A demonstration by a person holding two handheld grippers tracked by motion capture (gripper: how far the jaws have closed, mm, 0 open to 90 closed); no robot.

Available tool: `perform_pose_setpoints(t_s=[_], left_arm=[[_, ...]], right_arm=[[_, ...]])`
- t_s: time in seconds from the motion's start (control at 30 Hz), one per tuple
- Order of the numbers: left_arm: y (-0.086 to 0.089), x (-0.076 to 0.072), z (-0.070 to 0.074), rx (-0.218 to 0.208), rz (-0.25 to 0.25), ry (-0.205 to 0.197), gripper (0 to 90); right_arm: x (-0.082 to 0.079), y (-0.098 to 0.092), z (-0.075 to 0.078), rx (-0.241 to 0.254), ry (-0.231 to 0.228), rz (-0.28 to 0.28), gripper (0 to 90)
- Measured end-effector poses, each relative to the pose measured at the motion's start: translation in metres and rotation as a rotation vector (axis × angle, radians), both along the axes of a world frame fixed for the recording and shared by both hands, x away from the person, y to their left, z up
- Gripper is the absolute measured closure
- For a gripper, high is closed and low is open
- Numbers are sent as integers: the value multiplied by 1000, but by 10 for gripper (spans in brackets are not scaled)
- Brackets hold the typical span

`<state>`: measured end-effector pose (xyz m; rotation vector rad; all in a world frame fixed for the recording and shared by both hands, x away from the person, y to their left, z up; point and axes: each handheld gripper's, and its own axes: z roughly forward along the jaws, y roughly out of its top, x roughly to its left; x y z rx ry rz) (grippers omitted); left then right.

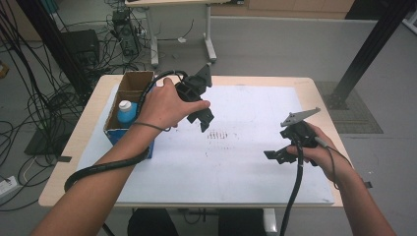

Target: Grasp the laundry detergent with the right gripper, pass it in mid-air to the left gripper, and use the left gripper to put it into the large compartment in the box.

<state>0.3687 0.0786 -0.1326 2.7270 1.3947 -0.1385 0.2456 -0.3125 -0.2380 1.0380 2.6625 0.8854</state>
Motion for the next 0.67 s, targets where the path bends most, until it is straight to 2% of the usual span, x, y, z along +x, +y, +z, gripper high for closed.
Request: perform_pose_setpoints(t_s=[0.1, 0.23, 0.67], left_arm=[[0, -1, -5, -7, 13, 1, 54], [1, 0, -9, -4, 4, 8, 54], [-2, 2, -11, -10, -7, 14, 55]], right_arm=[[0, 0, 1, -4, -1, 2, 45], [1, 2, 1, -11, 2, 2, 45], [0, 3, -1, -8, 4, -2, 47]])
